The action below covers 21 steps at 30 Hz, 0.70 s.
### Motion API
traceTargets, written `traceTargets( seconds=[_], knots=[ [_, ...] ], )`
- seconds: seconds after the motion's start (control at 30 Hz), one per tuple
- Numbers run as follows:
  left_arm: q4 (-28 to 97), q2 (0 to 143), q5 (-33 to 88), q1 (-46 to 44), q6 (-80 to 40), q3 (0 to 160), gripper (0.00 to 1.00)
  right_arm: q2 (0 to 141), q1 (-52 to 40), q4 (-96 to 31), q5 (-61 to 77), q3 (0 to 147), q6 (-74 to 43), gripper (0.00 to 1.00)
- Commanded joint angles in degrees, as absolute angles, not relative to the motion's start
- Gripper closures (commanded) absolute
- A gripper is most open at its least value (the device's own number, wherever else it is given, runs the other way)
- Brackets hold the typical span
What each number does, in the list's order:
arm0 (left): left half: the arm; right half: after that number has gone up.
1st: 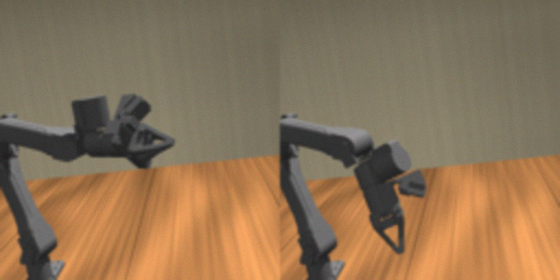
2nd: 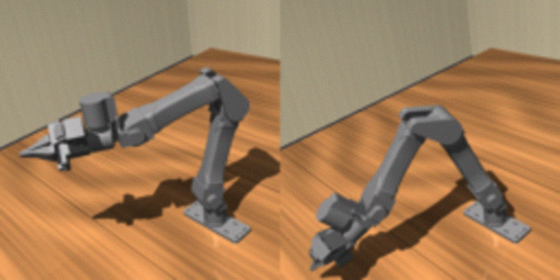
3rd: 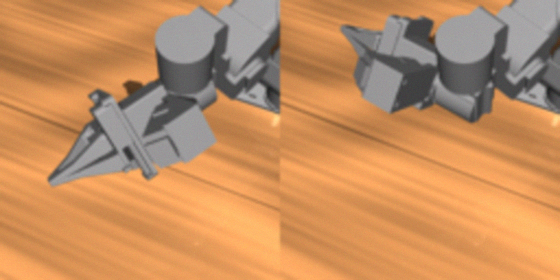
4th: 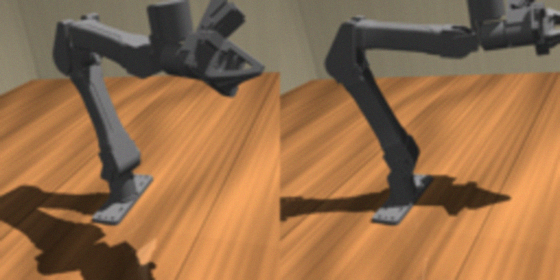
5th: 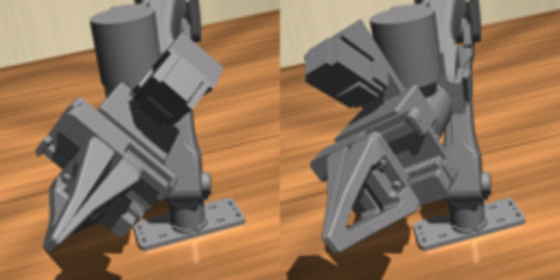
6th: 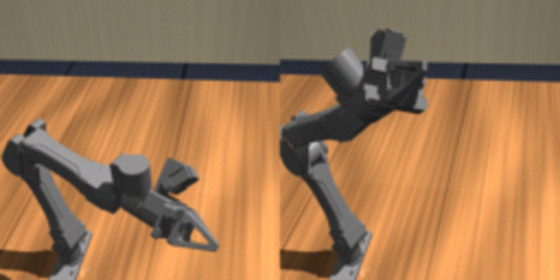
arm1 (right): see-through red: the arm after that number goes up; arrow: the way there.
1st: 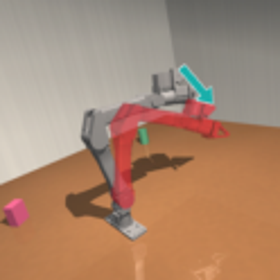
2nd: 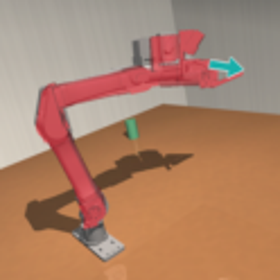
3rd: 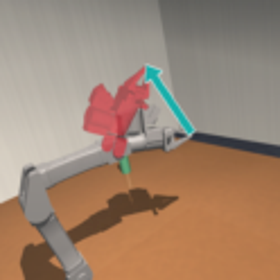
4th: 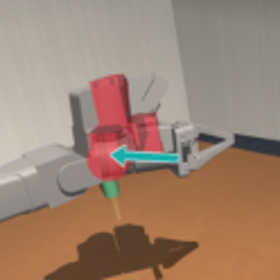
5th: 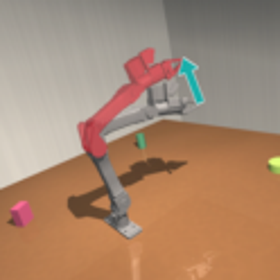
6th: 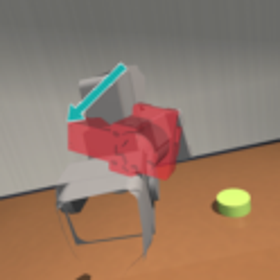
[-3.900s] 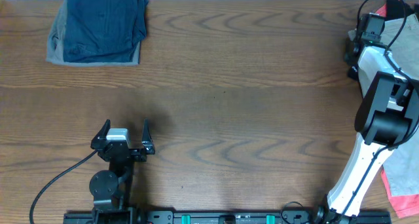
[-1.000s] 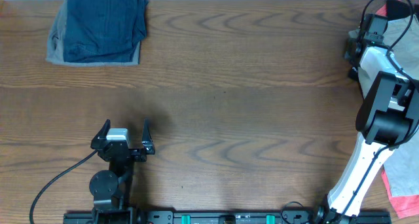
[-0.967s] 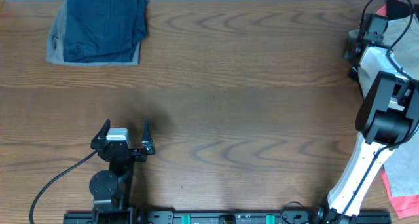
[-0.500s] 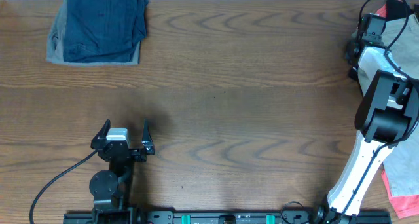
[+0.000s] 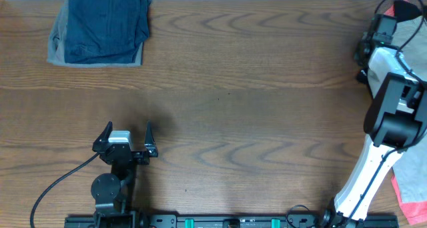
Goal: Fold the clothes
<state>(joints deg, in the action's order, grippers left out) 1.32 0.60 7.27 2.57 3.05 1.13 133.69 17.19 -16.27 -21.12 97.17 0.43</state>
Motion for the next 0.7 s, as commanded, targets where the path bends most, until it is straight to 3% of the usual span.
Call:
traceTargets(
  seconds=[0.0, 0.3, 0.67],
  knots=[
    [3.38, 0.23, 8.08, 2.83, 3.40, 0.23, 0.02, 126.13, 19.22, -16.75, -25.21, 96.77, -1.69, 0.99],
    [3.36, 0.23, 8.10, 2.83, 3.40, 0.23, 0.02, 118.30, 19.16, -19.79, -25.26, 96.77, -1.72, 0.99],
    [3.36, 0.23, 8.08, 2.83, 3.40, 0.23, 0.02, 119.13, 18.57, -24.12, -19.40, 96.73, -1.65, 0.99]
  ],
)
